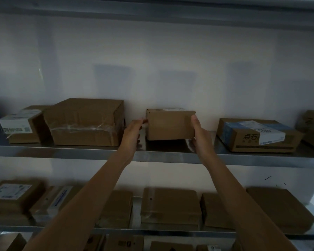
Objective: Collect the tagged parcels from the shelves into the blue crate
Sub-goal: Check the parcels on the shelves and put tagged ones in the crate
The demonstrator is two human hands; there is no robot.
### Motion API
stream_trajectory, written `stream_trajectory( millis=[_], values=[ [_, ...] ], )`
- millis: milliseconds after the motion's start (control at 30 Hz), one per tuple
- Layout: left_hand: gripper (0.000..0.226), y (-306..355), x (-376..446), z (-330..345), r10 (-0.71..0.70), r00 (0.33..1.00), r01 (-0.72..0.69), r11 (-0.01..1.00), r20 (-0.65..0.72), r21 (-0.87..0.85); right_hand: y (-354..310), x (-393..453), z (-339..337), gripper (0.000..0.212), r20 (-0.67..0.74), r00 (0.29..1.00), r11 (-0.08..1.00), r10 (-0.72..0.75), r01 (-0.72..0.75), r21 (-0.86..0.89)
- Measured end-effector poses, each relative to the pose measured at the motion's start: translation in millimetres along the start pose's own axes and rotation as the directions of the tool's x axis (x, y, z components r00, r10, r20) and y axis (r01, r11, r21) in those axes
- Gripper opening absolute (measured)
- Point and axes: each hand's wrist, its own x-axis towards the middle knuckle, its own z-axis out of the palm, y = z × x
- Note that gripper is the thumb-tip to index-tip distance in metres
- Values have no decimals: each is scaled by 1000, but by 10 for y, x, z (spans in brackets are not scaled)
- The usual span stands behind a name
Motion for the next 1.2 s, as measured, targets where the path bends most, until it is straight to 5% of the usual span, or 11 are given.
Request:
stream_trajectory(
  millis=[167, 300, 467, 600, 833, 1033, 1200],
  values=[
    [39, -39, 27, 8, -4, 1000, 2, 998, 25, 65, 34, 34, 58, 54, -103, 993, 992, -51, 39, -116],
    [45, 17, -14, 67, -23, 999, 19, 990, 27, 137, 59, -17, 62, 18, -49, 987, 978, -154, 145, -147],
    [51, 47, 28, 86, -32, 998, 24, 989, 50, 145, 67, -18, 139, 48, -47, 988, 981, -146, 139, -139],
    [47, 92, 111, 90, -133, 991, 128, 980, 19, 153, 73, 22, 133, 51, -41, 991, 981, -129, 121, -154],
    [44, 123, -14, 87, -86, 992, 73, 988, 88, 138, 84, 18, 135, 51, -43, 992, 985, -117, 111, -135],
    [51, 174, -110, 85, -16, 996, 7, 995, 85, 101, 62, -33, 167, 47, -151, 977, 980, -150, 128, -151],
    [46, 204, -301, -82, 132, 984, -137, 990, 120, 36, -83, -99, 192, 47, -388, 913, 992, -126, 111, -60]
  ],
)
